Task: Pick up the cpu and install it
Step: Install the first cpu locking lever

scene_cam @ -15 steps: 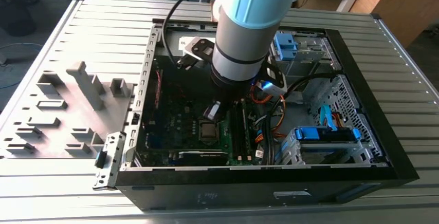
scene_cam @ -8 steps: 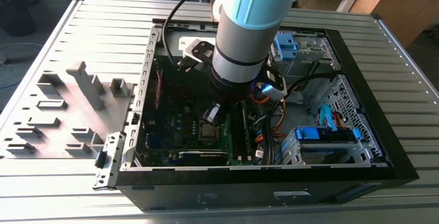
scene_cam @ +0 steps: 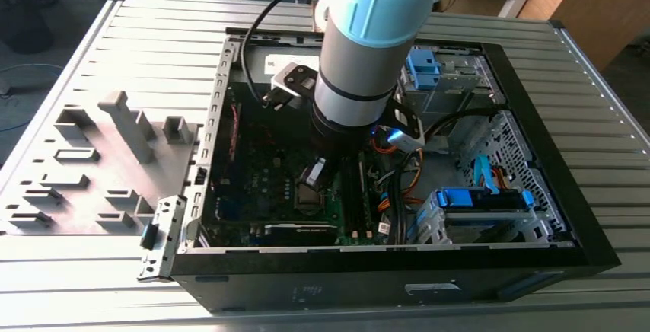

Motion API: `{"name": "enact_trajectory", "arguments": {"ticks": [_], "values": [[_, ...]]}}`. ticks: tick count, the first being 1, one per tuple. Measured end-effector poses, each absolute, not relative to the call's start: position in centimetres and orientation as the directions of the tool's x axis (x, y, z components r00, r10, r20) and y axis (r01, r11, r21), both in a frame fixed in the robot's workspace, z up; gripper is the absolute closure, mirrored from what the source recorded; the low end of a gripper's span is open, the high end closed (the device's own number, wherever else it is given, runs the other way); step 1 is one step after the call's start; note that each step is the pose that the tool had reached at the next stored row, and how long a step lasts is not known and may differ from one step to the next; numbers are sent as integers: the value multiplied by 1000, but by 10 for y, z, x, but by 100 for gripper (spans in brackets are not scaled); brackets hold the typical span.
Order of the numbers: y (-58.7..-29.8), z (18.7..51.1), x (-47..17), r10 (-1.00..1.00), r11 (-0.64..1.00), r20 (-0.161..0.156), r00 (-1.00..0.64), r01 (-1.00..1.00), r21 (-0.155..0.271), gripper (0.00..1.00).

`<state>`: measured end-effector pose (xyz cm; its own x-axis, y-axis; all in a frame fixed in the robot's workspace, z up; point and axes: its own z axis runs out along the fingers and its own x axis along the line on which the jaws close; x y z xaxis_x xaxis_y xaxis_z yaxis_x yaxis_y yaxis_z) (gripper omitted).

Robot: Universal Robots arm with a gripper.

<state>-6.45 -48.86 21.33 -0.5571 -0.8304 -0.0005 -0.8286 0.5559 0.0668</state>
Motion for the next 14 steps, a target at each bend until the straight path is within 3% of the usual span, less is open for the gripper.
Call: {"name": "enact_trajectory", "arguments": {"ticks": [14], "values": [[-492, 208, -63, -827, 561, 9, -562, -825, 75, 89]]}}
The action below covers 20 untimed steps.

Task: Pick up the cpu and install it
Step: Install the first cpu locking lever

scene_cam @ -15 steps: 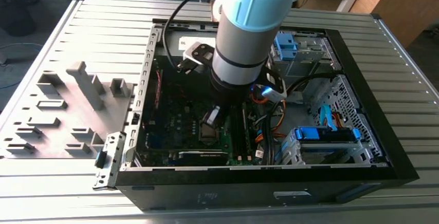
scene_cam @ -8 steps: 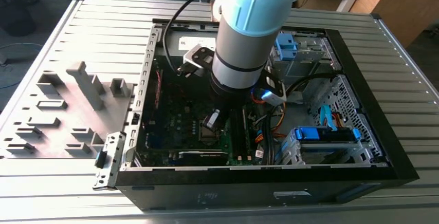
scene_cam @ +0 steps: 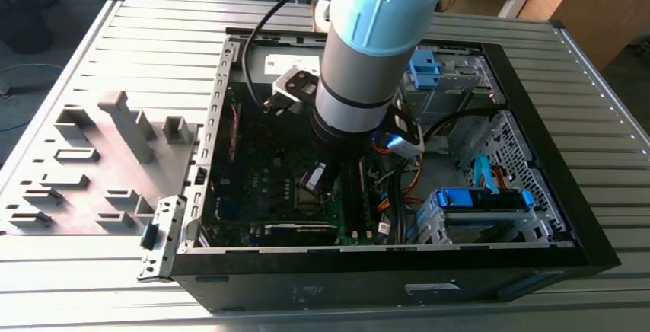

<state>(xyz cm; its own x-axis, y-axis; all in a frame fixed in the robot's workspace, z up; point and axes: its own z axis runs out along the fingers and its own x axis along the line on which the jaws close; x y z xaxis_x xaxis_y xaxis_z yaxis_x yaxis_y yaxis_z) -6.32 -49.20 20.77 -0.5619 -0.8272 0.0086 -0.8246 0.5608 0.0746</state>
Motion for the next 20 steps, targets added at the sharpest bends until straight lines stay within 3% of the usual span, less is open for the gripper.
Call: {"name": "enact_trajectory", "arguments": {"ticks": [20], "values": [[-498, 205, -54, -815, 578, 25, -579, -810, 98, 89]]}}
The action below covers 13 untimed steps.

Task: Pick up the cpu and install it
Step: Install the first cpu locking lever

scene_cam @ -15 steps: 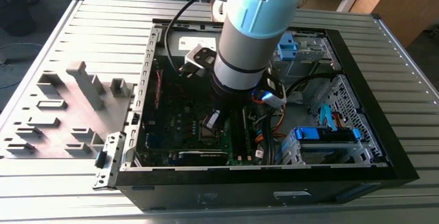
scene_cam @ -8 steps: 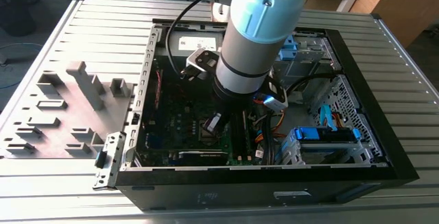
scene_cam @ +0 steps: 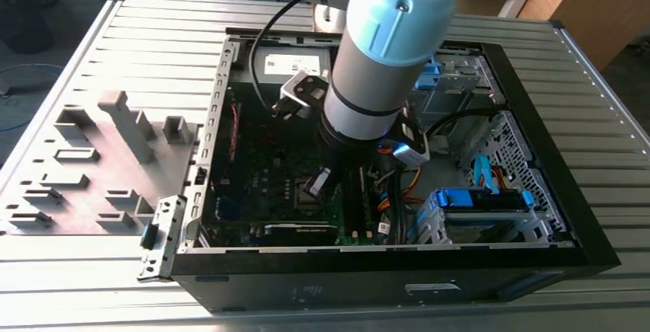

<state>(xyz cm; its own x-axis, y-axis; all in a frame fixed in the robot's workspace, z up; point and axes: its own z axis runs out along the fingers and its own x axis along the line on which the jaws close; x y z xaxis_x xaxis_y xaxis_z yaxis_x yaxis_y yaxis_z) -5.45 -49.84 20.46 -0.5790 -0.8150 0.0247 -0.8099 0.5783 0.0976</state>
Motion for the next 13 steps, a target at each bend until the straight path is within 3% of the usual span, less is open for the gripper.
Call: {"name": "enact_trajectory", "arguments": {"ticks": [13], "values": [[-499, 201, -53, -800, 599, 29, -599, -794, 103, 89]]}}
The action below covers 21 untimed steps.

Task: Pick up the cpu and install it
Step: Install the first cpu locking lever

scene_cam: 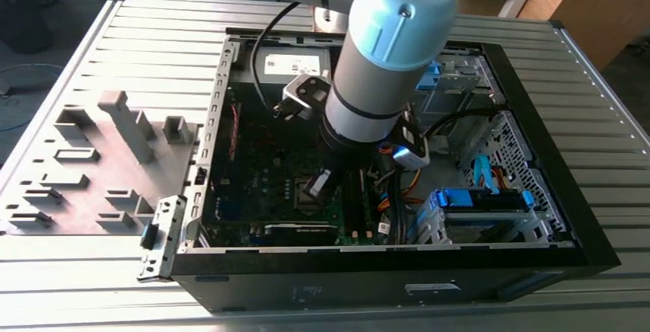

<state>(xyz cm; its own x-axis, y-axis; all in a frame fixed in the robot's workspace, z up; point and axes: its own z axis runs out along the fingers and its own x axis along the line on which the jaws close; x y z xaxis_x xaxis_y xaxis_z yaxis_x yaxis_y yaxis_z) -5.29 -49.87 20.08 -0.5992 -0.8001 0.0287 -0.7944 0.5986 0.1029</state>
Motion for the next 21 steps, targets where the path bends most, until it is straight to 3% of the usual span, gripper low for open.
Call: {"name": "enact_trajectory", "arguments": {"ticks": [9, 21], "values": [[-499, 196, -49, -800, 599, 62, -597, -788, 146, 89], [-499, 196, -46, -814, 580, 61, -578, -801, 148, 89]]}}
